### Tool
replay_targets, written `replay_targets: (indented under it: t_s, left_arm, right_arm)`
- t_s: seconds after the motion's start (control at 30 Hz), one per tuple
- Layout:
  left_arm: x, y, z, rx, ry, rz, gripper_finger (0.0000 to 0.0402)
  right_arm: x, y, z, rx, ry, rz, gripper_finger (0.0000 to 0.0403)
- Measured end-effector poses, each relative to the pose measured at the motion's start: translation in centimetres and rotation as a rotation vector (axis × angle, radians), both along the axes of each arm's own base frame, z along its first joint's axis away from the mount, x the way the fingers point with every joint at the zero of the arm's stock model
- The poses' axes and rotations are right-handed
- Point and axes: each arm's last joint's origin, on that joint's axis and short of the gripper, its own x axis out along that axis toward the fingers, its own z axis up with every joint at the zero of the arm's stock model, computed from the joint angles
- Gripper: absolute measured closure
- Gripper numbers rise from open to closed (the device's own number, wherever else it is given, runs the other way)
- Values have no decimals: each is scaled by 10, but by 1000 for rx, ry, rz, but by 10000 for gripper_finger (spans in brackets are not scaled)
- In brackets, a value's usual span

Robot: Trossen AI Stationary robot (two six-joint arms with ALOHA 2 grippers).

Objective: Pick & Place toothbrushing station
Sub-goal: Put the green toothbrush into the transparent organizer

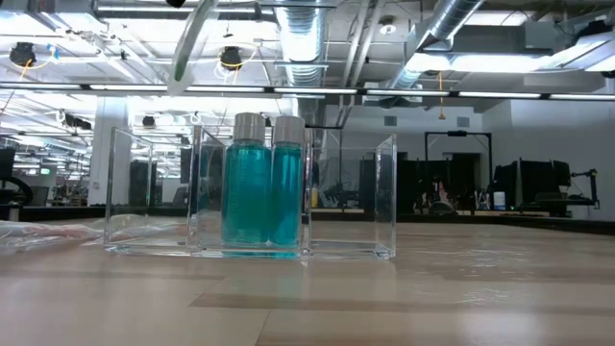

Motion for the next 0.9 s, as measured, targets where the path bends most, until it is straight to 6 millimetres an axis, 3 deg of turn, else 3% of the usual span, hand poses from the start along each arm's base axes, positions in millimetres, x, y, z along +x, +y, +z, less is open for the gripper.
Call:
replay_targets:
  t_s: [0.5,0.9]
  left_arm:
    - [11,-9,-66,-19,25,76,401]
    - [32,-23,-98,-82,88,65,401]
  right_arm:
    - [1,0,-7,-7,73,2,234]
    - [1,0,-12,-33,120,1,234]
